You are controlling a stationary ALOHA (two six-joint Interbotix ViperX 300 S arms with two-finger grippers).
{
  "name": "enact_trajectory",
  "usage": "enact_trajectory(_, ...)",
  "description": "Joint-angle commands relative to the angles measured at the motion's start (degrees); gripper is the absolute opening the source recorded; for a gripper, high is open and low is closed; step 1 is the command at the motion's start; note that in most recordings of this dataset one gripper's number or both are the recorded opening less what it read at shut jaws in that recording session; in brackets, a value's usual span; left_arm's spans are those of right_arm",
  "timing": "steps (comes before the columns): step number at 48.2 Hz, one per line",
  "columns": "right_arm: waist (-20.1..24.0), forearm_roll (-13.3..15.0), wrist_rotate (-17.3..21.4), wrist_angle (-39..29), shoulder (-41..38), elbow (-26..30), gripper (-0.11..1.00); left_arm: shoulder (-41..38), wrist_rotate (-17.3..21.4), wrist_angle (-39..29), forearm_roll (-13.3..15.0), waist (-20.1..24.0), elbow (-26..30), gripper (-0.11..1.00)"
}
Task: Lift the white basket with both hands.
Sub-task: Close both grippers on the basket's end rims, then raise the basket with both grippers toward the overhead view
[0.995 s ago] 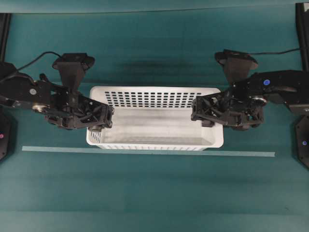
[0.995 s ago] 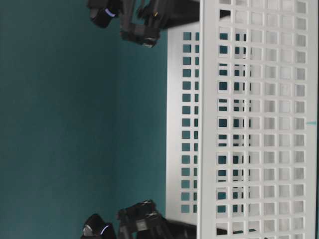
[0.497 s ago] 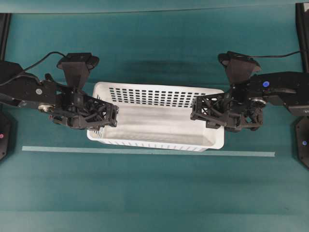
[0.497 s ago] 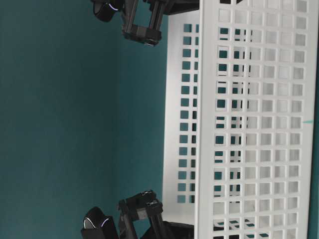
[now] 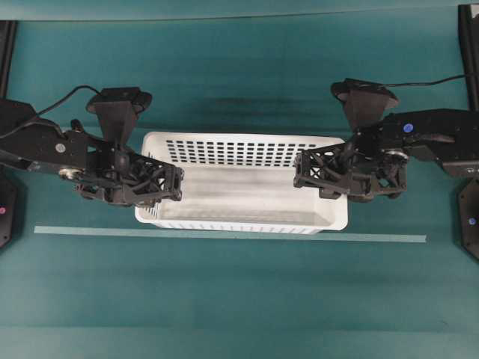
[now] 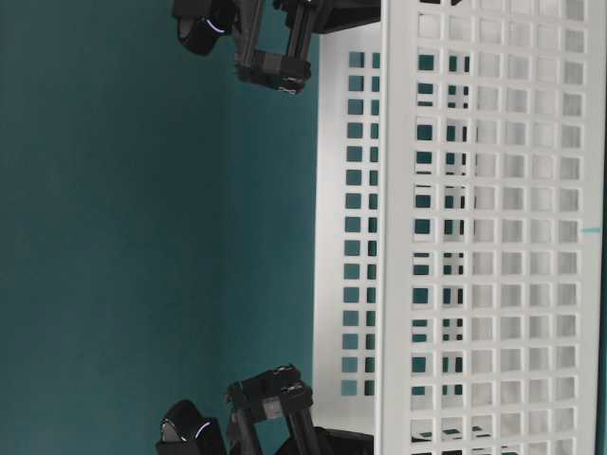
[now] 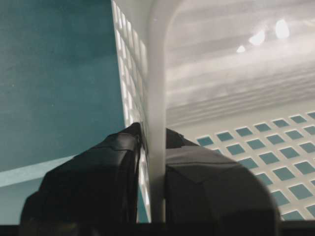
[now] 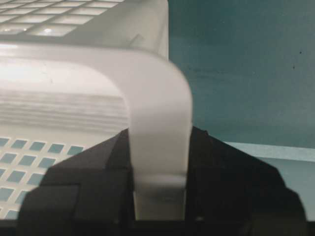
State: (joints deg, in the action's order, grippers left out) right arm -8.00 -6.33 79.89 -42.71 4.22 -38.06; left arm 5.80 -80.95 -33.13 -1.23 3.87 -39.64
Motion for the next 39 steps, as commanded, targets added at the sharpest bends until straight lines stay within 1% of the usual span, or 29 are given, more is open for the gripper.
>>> enact_trajectory(1, 0.1, 0.2, -0.4, -0.2, -1.7, 0.4, 0.18, -0.6, 0.2, 0.4, -0.3, -0.4, 0.6, 0.07)
enact_trajectory(5, 0.1, 0.3, -0.6, -0.2, -1.7, 0.4, 0.18, -0.5, 0.2, 0.4, -0.3, -0.4, 0.7, 0.07)
enact_trajectory(12, 0.2, 0.0, -2.0, -0.8, -1.1, 1.0, 0.18, 0.1, 0.0, 0.2, -0.3, -0.7, 1.1, 0.07)
enact_trajectory(21, 0.1, 0.0, -2.9, -7.0, 1.5, 4.4, 0.18, 3.5, 0.2, -1.2, -0.3, -1.2, 2.8, 0.07)
enact_trajectory(28, -0.2, -0.4, -3.0, -12.0, 3.8, 7.6, 0.18, 6.6, 0.3, -5.2, -0.3, -1.2, 5.3, 0.07)
enact_trajectory(39, -0.3, -0.7, -2.9, -18.4, 6.7, 13.4, 0.18, 11.8, 0.4, -14.0, -0.3, -1.3, 11.0, 0.06)
